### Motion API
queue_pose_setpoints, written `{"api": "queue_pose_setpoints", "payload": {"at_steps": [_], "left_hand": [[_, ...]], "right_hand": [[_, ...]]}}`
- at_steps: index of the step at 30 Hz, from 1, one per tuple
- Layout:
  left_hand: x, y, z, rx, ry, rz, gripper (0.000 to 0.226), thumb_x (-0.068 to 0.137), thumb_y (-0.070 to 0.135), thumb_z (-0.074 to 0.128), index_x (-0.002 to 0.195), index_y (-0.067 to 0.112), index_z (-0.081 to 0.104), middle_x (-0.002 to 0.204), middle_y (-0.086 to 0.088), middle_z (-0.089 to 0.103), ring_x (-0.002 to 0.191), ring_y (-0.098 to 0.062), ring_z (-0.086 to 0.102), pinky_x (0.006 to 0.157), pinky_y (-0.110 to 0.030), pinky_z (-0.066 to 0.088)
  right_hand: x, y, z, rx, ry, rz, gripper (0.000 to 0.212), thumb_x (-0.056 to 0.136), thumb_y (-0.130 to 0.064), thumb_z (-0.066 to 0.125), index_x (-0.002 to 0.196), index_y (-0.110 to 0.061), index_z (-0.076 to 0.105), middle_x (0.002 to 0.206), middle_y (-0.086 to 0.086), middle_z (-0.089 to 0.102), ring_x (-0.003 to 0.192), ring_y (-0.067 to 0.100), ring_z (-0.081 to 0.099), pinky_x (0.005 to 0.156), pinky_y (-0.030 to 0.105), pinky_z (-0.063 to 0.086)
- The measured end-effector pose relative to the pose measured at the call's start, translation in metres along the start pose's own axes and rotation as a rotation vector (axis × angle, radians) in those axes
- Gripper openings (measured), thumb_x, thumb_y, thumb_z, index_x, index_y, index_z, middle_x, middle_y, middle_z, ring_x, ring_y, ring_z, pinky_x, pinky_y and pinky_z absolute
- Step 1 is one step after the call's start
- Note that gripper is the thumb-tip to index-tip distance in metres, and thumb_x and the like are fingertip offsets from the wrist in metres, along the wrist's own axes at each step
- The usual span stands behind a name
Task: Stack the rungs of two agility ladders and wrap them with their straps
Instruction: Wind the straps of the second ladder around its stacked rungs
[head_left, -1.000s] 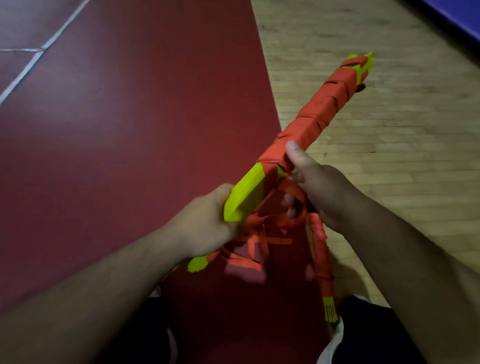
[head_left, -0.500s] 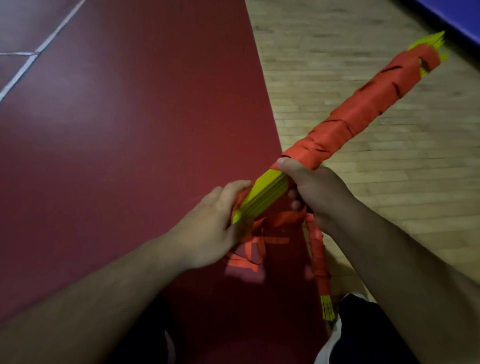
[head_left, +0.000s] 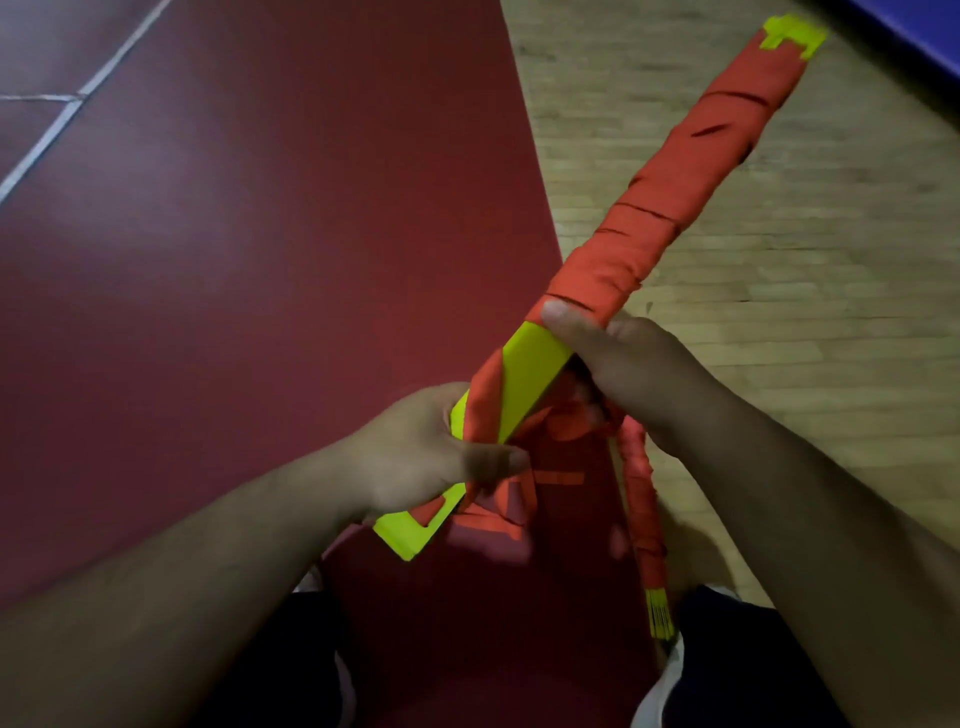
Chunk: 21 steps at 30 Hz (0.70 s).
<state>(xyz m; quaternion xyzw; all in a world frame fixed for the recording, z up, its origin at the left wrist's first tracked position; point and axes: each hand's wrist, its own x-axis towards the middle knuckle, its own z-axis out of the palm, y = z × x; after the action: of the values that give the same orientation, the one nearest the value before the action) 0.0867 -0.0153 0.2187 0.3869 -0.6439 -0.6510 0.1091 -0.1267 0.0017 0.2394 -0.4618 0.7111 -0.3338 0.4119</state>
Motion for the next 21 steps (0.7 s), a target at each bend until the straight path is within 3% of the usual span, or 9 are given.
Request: {"api": "queue_pose_setpoints", "payload": {"at_steps": [3,5,9,11,14,17,21], "left_hand": [[0.002,-0.004,-0.002,0.293,0.179,-0.026,0.032,0.077,0.036,0.083,0.096,0.019,0.063,0.089,-0.004,0.072,0.087,-0.028,0.068,0.082,-0.044,0.055],[0.001,-0.004,0.001,0.544,0.303,-0.069,0.038,0.073,0.054,0.079,0.086,0.029,0.054,0.079,0.007,0.064,0.079,-0.019,0.061,0.068,-0.035,0.048],[-0.001,-0.009,0.021,0.76,0.441,-0.052,0.051,0.072,0.064,0.073,0.091,0.028,0.041,0.074,0.007,0.054,0.074,-0.028,0.059,0.055,-0.035,0.033],[-0.001,-0.009,0.027,0.778,0.457,0.006,0.053,0.075,0.062,0.072,0.091,0.026,0.036,0.068,0.008,0.047,0.065,-0.025,0.054,0.051,-0.035,0.028],[-0.001,-0.005,0.029,0.741,0.439,0.11,0.048,0.082,0.057,0.067,0.093,0.029,0.03,0.063,0.01,0.042,0.053,-0.01,0.04,0.044,-0.024,0.018],[-0.001,-0.005,0.03,0.717,0.423,0.173,0.038,0.089,0.052,0.062,0.098,0.03,0.032,0.065,0.011,0.043,0.068,-0.023,0.056,0.046,-0.028,0.019],[-0.003,-0.006,0.028,0.728,0.404,0.222,0.035,0.091,0.048,0.059,0.112,0.025,0.043,0.085,0.01,0.054,0.082,-0.023,0.06,0.059,-0.032,0.026]], "right_hand": [[-0.005,0.001,0.002,-0.211,0.026,-0.006,0.076,0.079,-0.079,0.058,0.068,-0.005,0.065,0.052,0.011,0.066,0.046,0.024,0.066,0.057,0.036,0.052],[-0.007,0.003,0.004,-0.206,0.032,-0.007,0.073,0.078,-0.077,0.061,0.069,-0.004,0.066,0.05,0.011,0.065,0.044,0.02,0.065,0.054,0.033,0.048],[-0.011,0.004,0.013,-0.232,0.06,-0.006,0.069,0.074,-0.078,0.063,0.06,-0.01,0.065,0.044,0.004,0.062,0.04,0.01,0.059,0.053,0.029,0.042],[-0.012,0.003,0.017,-0.219,0.127,0.002,0.071,0.068,-0.083,0.062,0.055,-0.013,0.064,0.041,-0.002,0.059,0.04,0.008,0.057,0.052,0.029,0.042],[-0.01,0.001,0.019,-0.164,0.211,0.024,0.071,0.065,-0.088,0.061,0.057,-0.017,0.065,0.05,-0.001,0.064,0.051,0.013,0.064,0.056,0.032,0.05],[-0.006,0.002,0.018,-0.141,0.253,0.088,0.082,0.065,-0.091,0.054,0.082,-0.012,0.072,0.079,0.008,0.073,0.077,0.025,0.07,0.073,0.039,0.057],[-0.005,0.004,0.016,-0.026,0.274,0.153,0.085,0.057,-0.089,0.058,0.089,-0.011,0.071,0.082,0.006,0.072,0.077,0.025,0.071,0.069,0.039,0.057]]}}
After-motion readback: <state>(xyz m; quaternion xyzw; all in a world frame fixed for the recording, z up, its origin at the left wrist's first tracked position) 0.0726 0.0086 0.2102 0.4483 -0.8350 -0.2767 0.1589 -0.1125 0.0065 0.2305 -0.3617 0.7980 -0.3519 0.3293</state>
